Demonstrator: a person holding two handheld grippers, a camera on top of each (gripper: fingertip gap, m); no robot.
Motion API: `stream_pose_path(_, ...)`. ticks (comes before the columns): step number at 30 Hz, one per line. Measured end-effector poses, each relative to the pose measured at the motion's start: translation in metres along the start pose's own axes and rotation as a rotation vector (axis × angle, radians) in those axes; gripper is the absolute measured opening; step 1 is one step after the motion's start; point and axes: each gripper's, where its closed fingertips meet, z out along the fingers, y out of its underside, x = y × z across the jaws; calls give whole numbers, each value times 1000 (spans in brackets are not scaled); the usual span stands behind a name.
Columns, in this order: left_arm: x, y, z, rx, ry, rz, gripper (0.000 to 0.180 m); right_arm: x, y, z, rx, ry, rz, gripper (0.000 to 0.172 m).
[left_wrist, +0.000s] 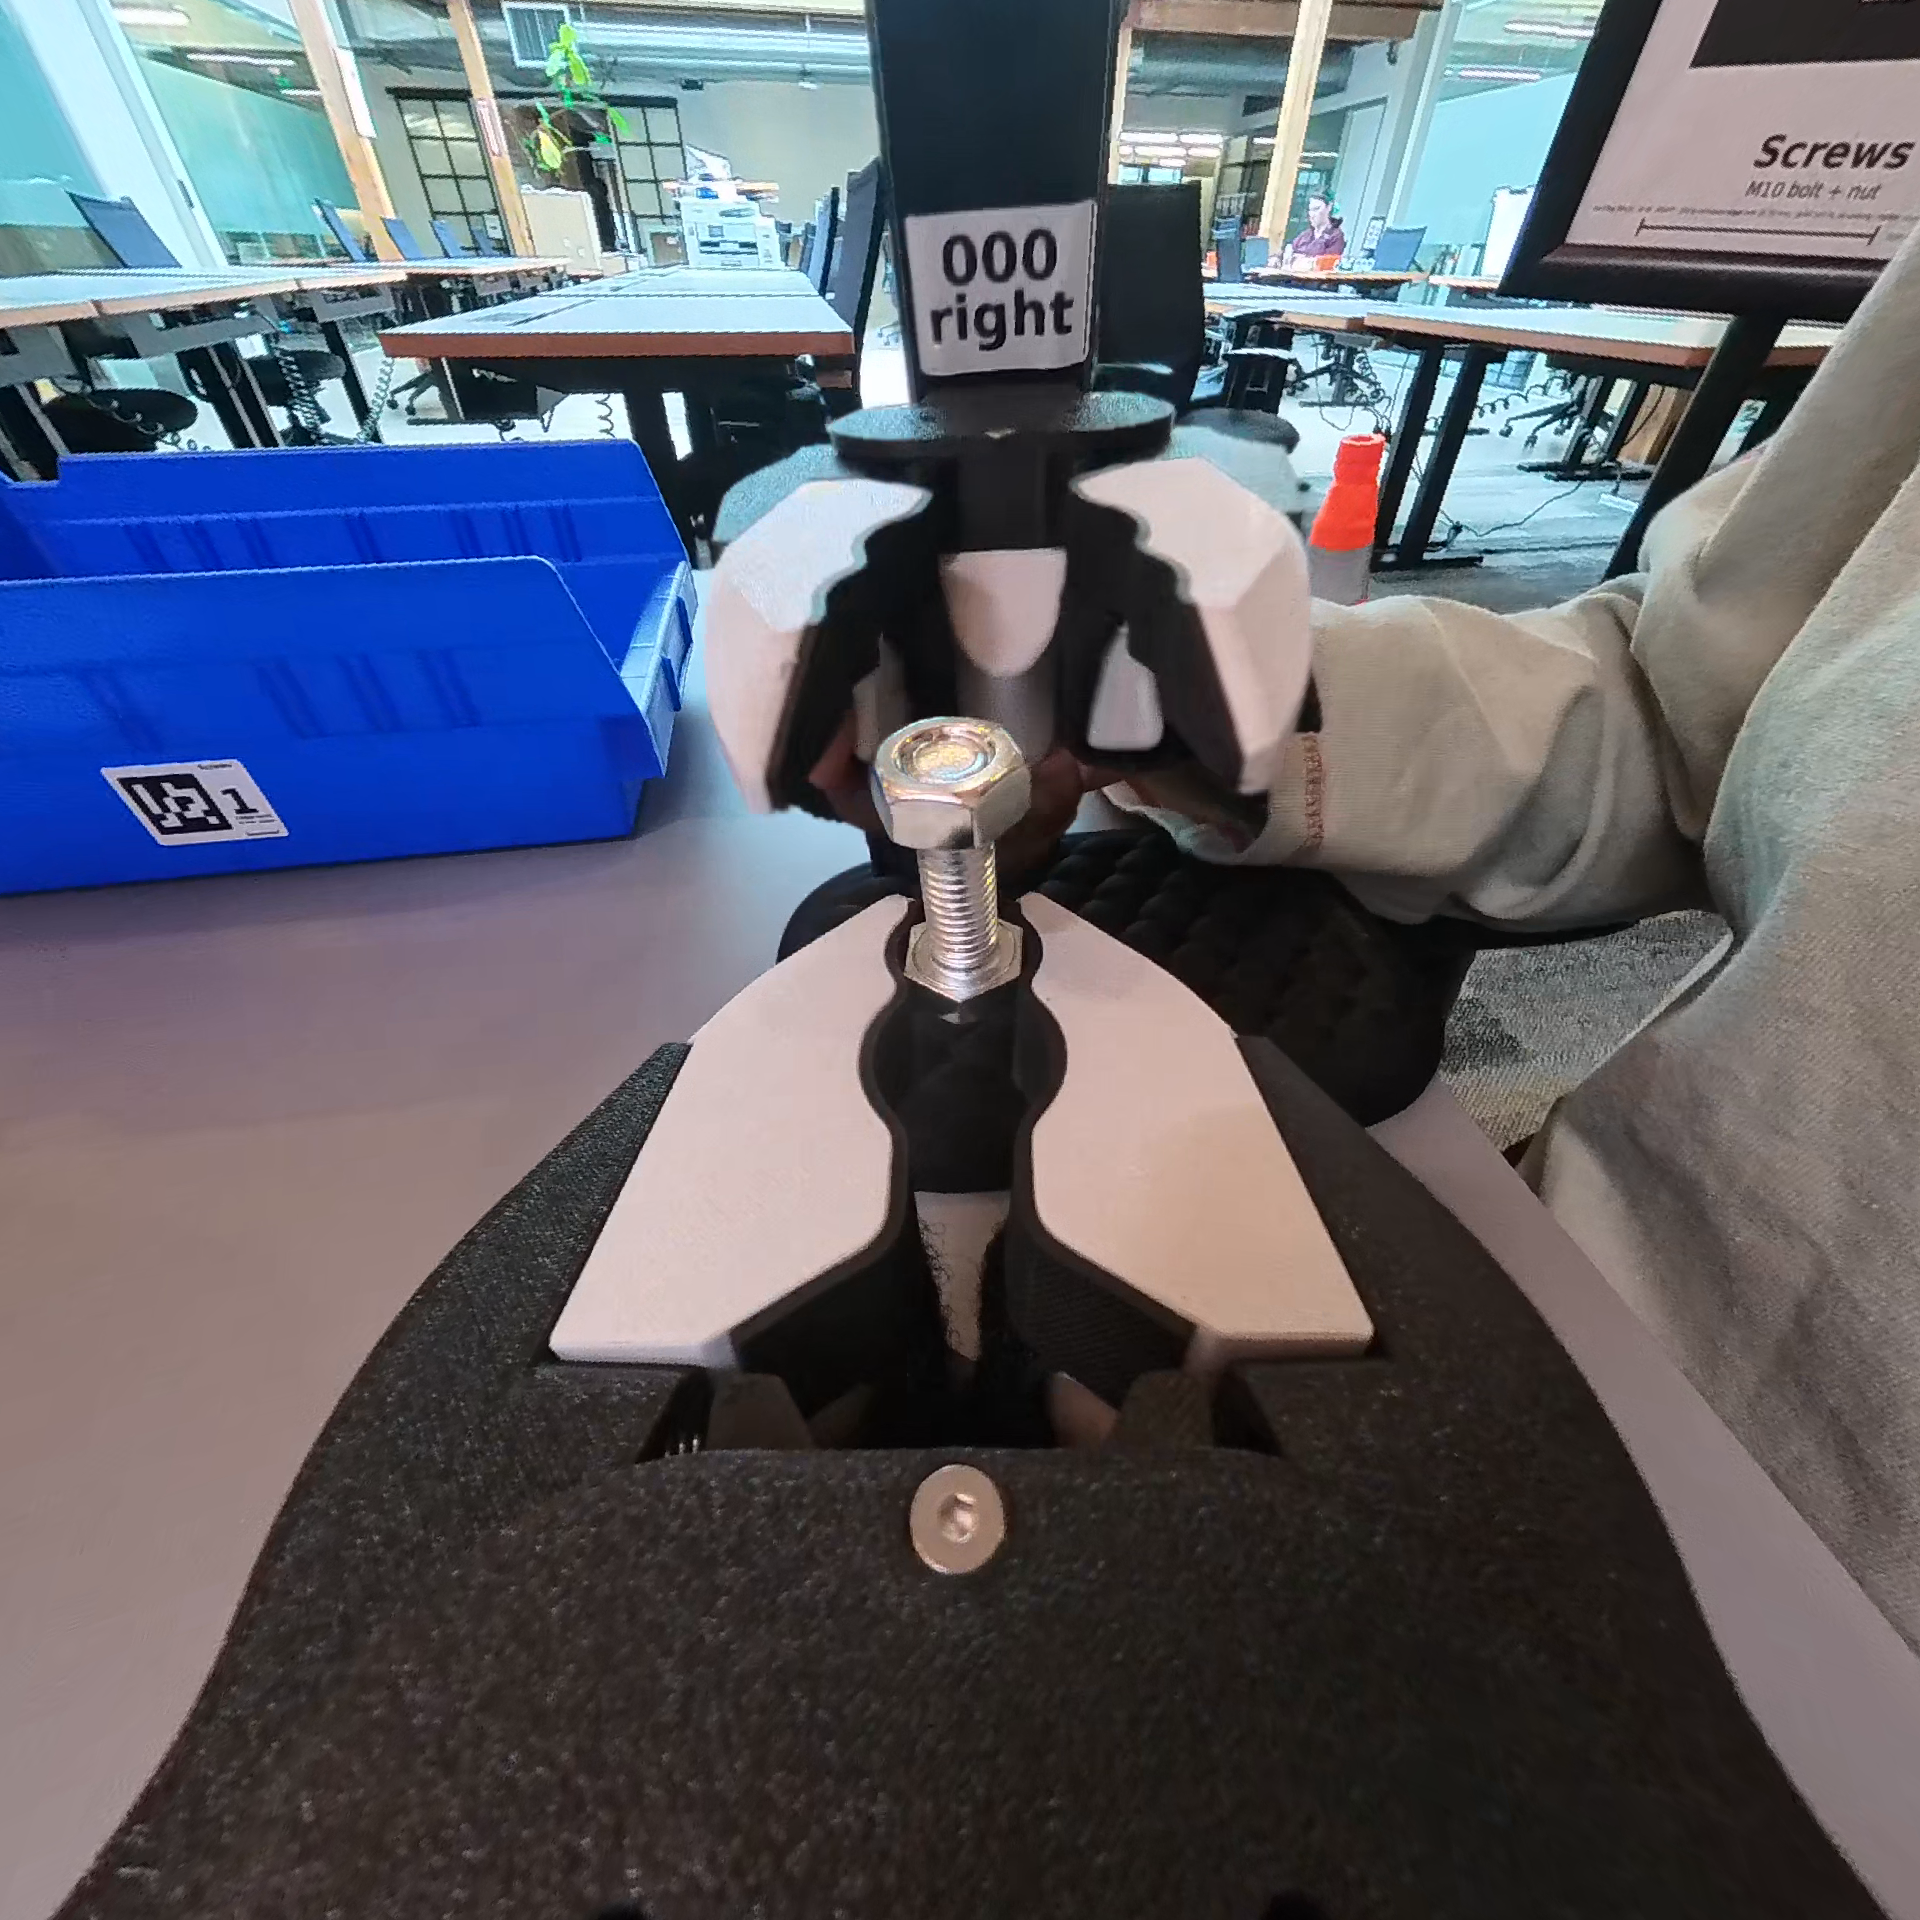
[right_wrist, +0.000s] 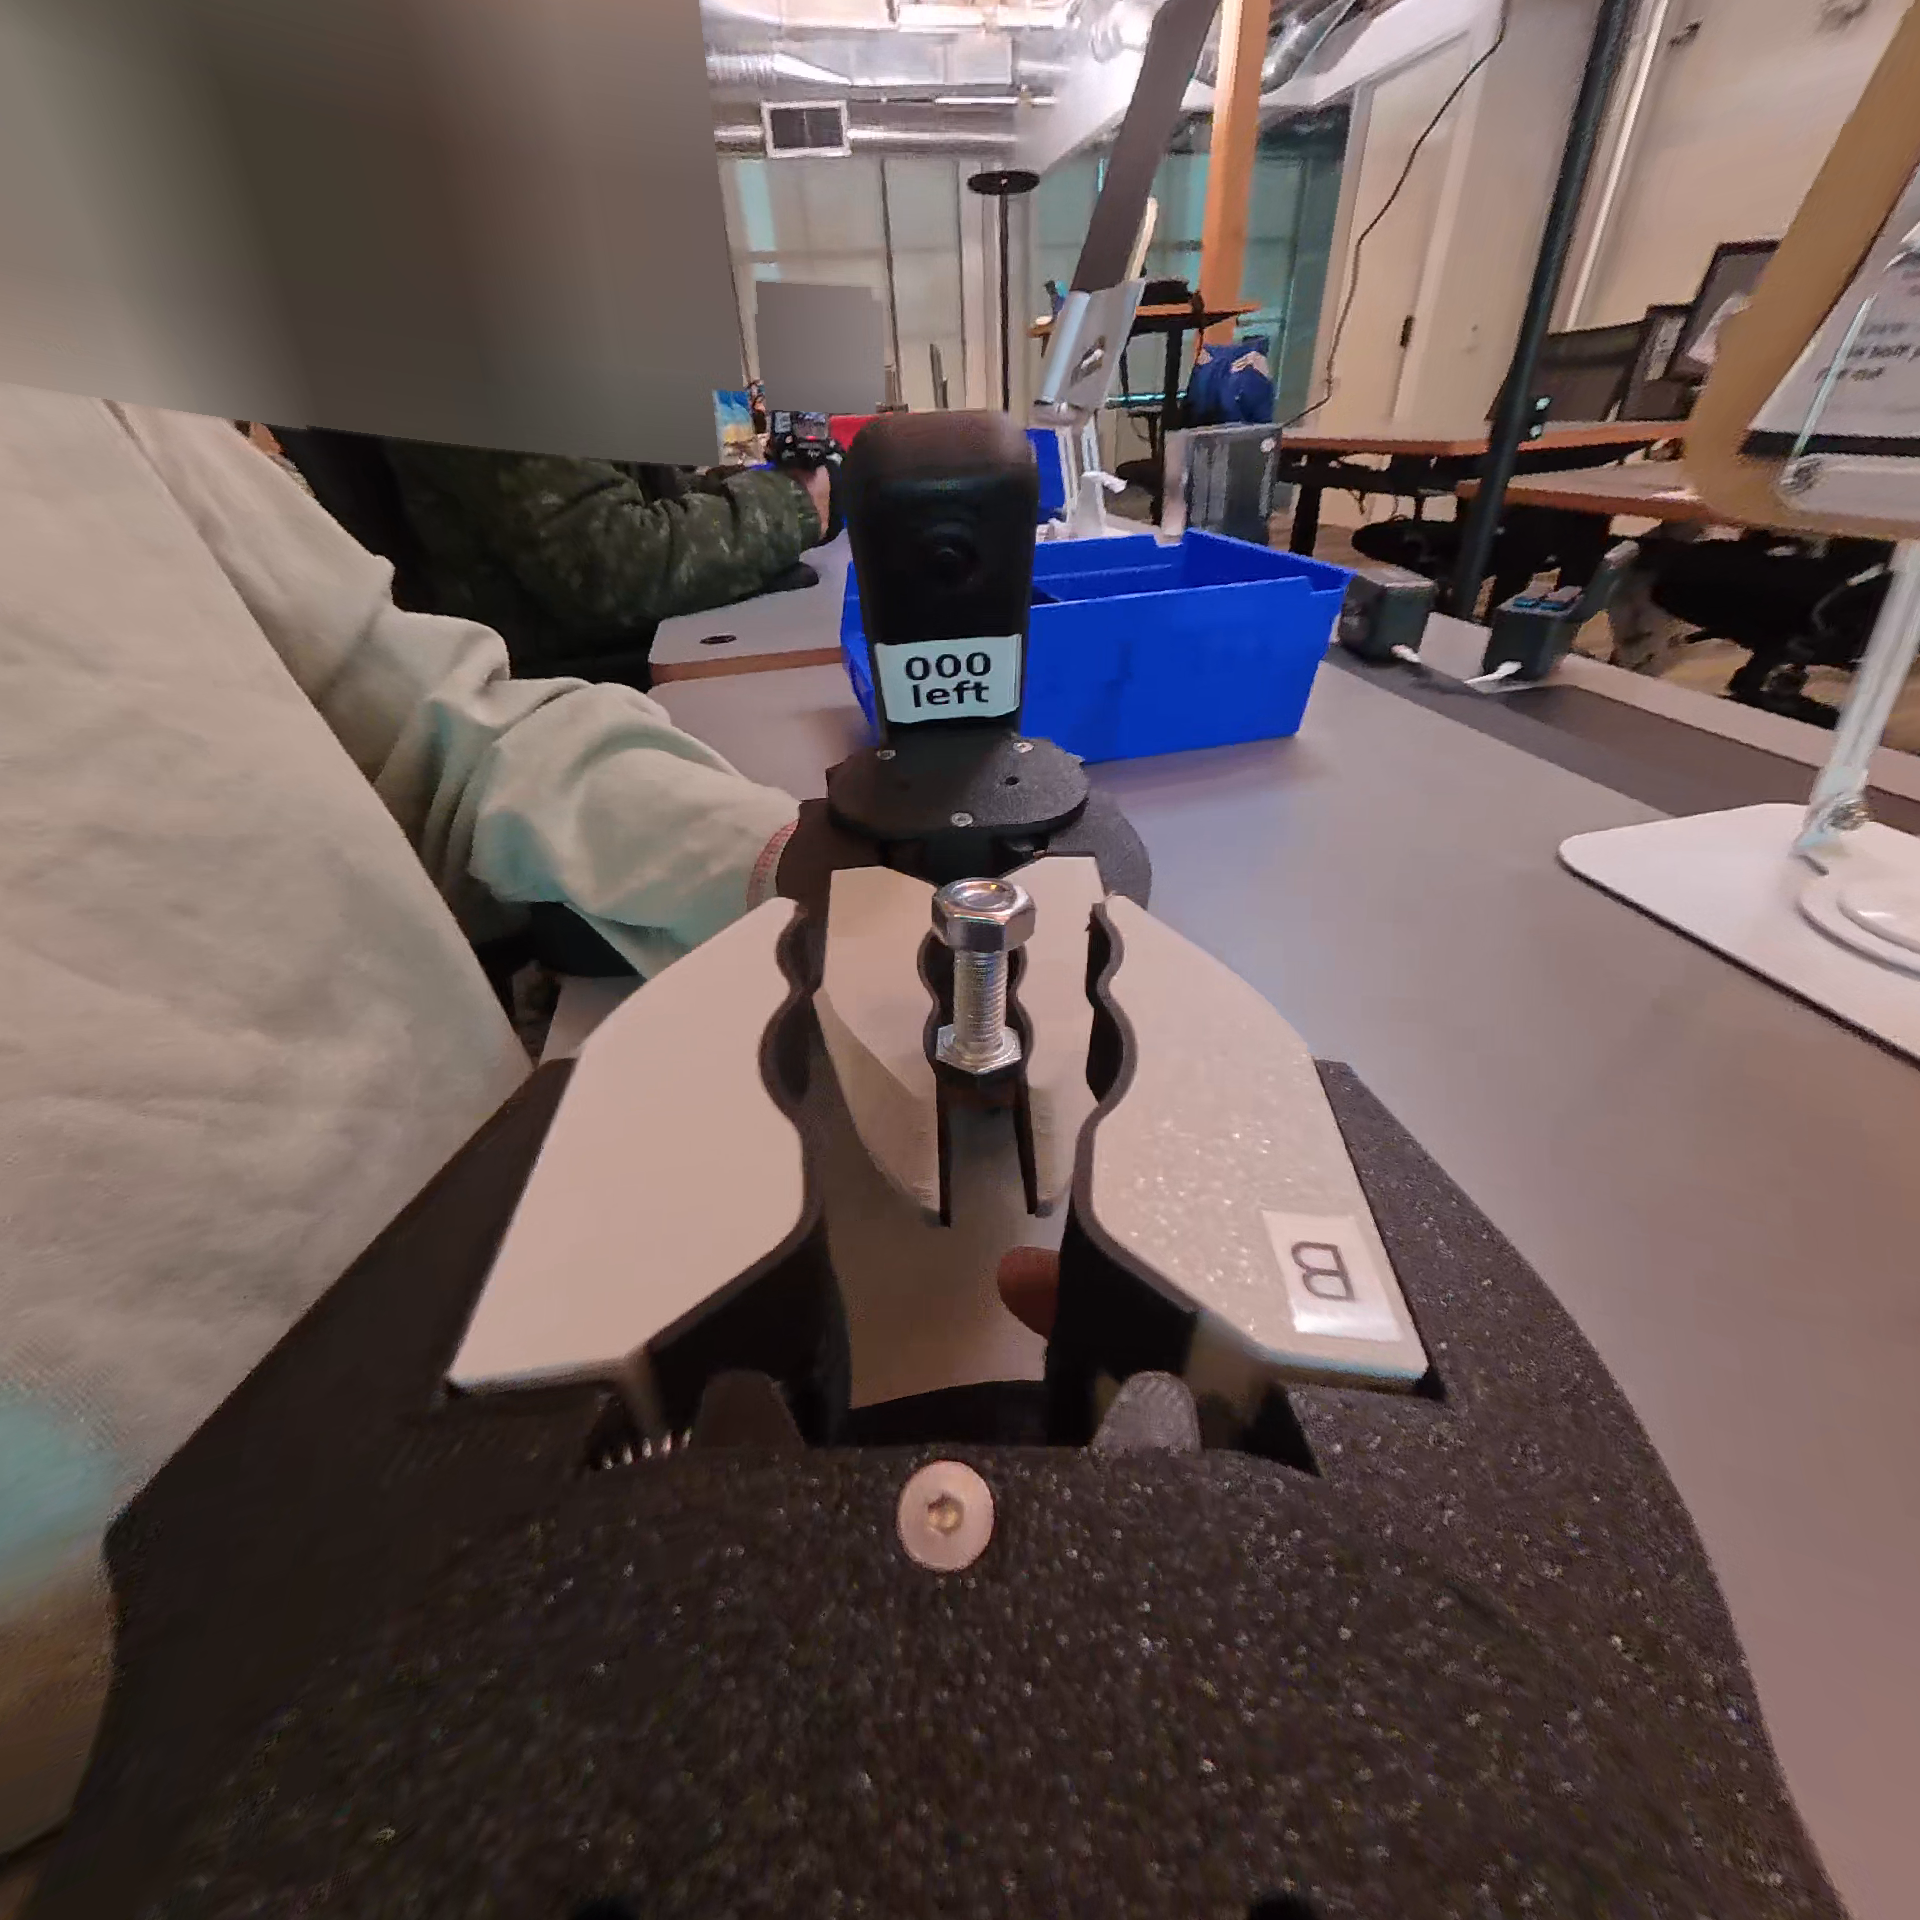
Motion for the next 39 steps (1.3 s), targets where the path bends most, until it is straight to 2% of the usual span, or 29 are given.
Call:
stream_pose_path(4, 0, 0, 0, -3, 1, -3, 14, -5, 3, 4, -18, -28, -3, 53)
stream_pose_path(7, -1, -1, 0, 5, -3, -9, 13, -7, 2, -1, -34, -21, -15, 44)
stream_pose_path(8, -1, -1, -1, 8, -3, -9, 14, -6, 2, -5, -32, -6, -21, 37)
stream_pose_path(10, -2, -1, -1, 8, -7, -13, 14, -11, -4, -15, 21, -37, -38, 4)
stream_pose_path(11, -2, -1, -1, 9, -7, -16, 13, -12, -9, -18, 63, -38, -33, 0)
stream_pose_path(14, -2, -1, -1, 8, -6, -11, 14, -7, -7, -20, 70, -10, -6, 4)
stream_pose_path(19, -1, -1, -1, 9, -3, -8, 14, -2, 0, -5, 9, 25, -20, 43)
stream_pose_path(21, -1, -1, -1, 10, -2, -8, 13, -1, 2, 0, -4, 20, -17, 50)
stream_pose_path(27, -1, -1, -1, 11, -4, -11, 14, -3, 2, 7, -16, -10, -16, 50)
stream_pose_path(30, -3, -3, -2, 24, -6, -21, 14, -4, 2, 3, -24, -2, -19, 43)
stream_pose_path(31, -2, -3, -2, 24, -5, -19, 14, -2, 2, -1, -21, 15, -18, 36)
stream_pose_path(33, -3, -3, -2, 22, -10, -18, 14, -5, -1, -10, 16, -3, -25, 3)
stream_pose_path(34, -3, -3, -2, 25, -10, -23, 14, -7, -6, -13, 59, -14, -21, 0)
stream_pose_path(37, -3, -3, -3, 28, -9, -24, 14, -6, -9, -16, 89, -3, -10, 0)
stream_pose_path(39, -3, -3, -2, 23, -7, -20, 14, -3, -5, -12, 64, 12, -17, 7)
